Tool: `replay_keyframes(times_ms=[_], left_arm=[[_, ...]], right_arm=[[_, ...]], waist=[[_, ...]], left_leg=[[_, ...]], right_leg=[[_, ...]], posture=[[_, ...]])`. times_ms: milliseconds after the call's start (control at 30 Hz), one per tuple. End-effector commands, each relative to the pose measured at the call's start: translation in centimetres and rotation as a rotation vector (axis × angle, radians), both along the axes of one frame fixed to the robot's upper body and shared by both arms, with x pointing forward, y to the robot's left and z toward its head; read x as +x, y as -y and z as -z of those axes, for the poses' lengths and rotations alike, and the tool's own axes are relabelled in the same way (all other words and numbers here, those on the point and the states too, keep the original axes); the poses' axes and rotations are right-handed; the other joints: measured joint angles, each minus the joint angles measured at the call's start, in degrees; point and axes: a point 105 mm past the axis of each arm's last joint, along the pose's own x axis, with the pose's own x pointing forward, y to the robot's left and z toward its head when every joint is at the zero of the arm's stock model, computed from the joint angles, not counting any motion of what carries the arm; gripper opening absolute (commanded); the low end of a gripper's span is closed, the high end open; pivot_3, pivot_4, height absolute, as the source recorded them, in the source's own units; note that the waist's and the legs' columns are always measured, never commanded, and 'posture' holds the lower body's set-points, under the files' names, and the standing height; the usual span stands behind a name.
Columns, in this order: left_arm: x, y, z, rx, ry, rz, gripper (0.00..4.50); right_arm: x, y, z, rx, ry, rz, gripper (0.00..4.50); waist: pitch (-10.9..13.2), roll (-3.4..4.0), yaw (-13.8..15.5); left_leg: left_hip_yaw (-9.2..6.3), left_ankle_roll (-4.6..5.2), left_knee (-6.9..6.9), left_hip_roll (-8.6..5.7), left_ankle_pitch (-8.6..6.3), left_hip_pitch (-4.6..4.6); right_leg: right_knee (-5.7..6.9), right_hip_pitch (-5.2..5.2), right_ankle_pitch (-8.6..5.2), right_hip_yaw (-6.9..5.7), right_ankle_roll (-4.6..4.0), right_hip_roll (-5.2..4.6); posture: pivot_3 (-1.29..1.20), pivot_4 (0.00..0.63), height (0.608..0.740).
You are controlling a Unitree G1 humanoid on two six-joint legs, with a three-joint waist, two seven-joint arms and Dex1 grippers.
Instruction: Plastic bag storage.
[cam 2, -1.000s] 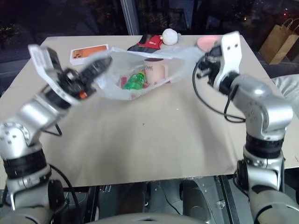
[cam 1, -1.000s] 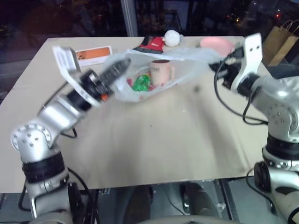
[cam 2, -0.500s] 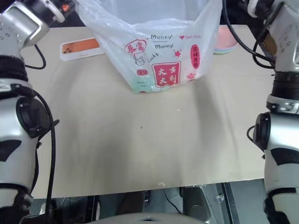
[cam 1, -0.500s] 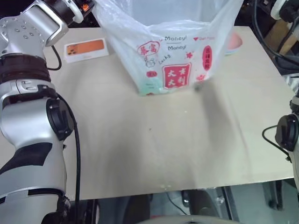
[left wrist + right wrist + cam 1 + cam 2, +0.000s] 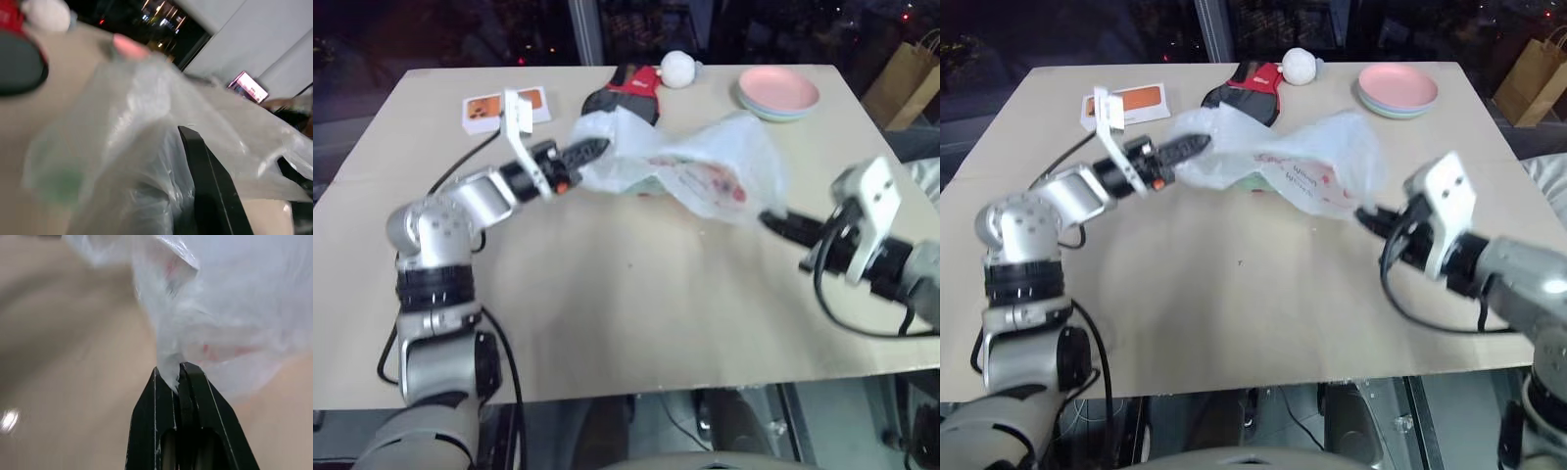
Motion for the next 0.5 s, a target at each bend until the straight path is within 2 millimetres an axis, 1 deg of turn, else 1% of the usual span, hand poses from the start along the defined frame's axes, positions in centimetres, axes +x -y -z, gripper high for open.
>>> replay_keyframes(times_ms=[33,67,100,133,167,233,300,367,433,467,500], left_arm=[[-0.9,-0.9,4.3,0.169,-0.033,-0.032,0.04],[-1.0,-1.7,6.1,0.237,-0.053,-0.068,0.04],[-1.1,-2.3,7.3,0.288,-0.056,-0.093,0.04],[-1.2,-2.4,7.5,0.274,-0.038,-0.106,0.04],[-1.4,-2.5,7.5,0.291,-0.008,-0.121,0.04],[-2.0,-2.5,7.5,0.294,0.055,-0.118,0.04],[-2.4,-2.4,7.5,0.292,0.07,-0.094,0.04],[-3.1,-2.5,6.3,0.243,0.129,-0.091,0.58],[-4.2,-2.4,5.3,0.205,0.186,-0.076,1.04],[-4.9,-2.4,5.1,0.195,0.203,-0.068,1.74],[-5.5,-2.8,4.9,0.192,0.219,-0.076,2.21]], right_arm=[[0.7,1.4,3.3,-0.099,-0.02,0.087,0.0],[0.9,1.8,4.8,-0.156,-0.033,0.097,0.0],[0.9,2.1,5.9,-0.203,-0.037,0.093,0.0],[0.9,2.3,6.5,-0.228,-0.03,0.092,0.0],[1.2,2.4,6.7,-0.226,-0.007,0.113,0.0],[2.0,3.2,6.5,-0.254,0.059,0.173,0.0],[2.2,3.4,6.4,-0.268,0.092,0.179,0.0],[1.7,2.7,5.2,-0.152,0.13,0.158,0.6],[0.3,2.5,4.4,-0.11,0.159,0.116,1.17],[-0.5,2.8,4.1,-0.097,0.165,0.113,1.81],[-1.3,3.2,3.7,-0.081,0.168,0.121,2.3]], waist=[[0.0,-0.03,-0.1],[0.0,-0.08,-0.2],[0.0,-0.09,-0.2],[0.0,-0.1,-0.2],[0.0,-0.11,-0.2],[0.0,-0.13,0.0],[-0.1,-0.14,0.1],[-0.1,-0.15,0.3],[-0.1,-0.14,0.5],[-0.1,-0.13,0.7],[-0.1,-0.12,1.0]], left_leg=[[0.05,0.0,-0.01,0.0,0.0,0.36],[0.07,0.01,0.01,0.01,0.0,0.63],[0.07,0.0,0.08,0.02,0.0,0.76],[0.06,-0.01,0.13,0.03,0.0,0.82],[0.02,-0.02,0.13,0.03,0.0,0.79],[-0.03,-0.05,0.15,0.05,-0.01,0.77],[-0.01,-0.01,0.23,0.04,0.02,0.71],[0.04,0.0,0.26,0.04,0.04,0.67],[-0.05,0.0,0.17,0.08,0.02,0.53],[-0.04,0.02,0.11,0.08,-0.01,0.46],[-0.03,0.13,0.04,0.08,-0.1,0.46]], right_leg=[[-0.02,0.33,-0.22,0.04,-0.01,0.0],[-0.1,0.56,-0.21,0.06,0.0,-0.01],[-0.11,0.67,-0.1,0.08,-0.01,-0.01],[-0.12,0.71,-0.07,0.08,-0.01,-0.02],[-0.17,0.7,-0.07,0.06,-0.01,-0.03],[-0.17,0.69,-0.05,0.03,-0.04,-0.04],[-0.09,0.69,0.01,0.04,0.01,-0.04],[-0.04,0.68,0.05,0.07,0.04,-0.03],[-0.11,0.64,0.05,0.06,-0.08,0.1],[-0.11,0.58,0.08,0.07,0.0,0.1],[-0.13,0.58,0.04,0.07,0.06,0.09]], posture=[[0.0,0.15,0.74],[0.0,0.15,0.74],[0.0,0.15,0.74],[0.0,0.15,0.74],[0.0,0.15,0.74],[0.0,0.15,0.74],[0.0,0.15,0.74],[0.0,0.15,0.74],[0.0,0.15,0.74],[0.0,0.15,0.74],[0.0,0.15,0.74]])
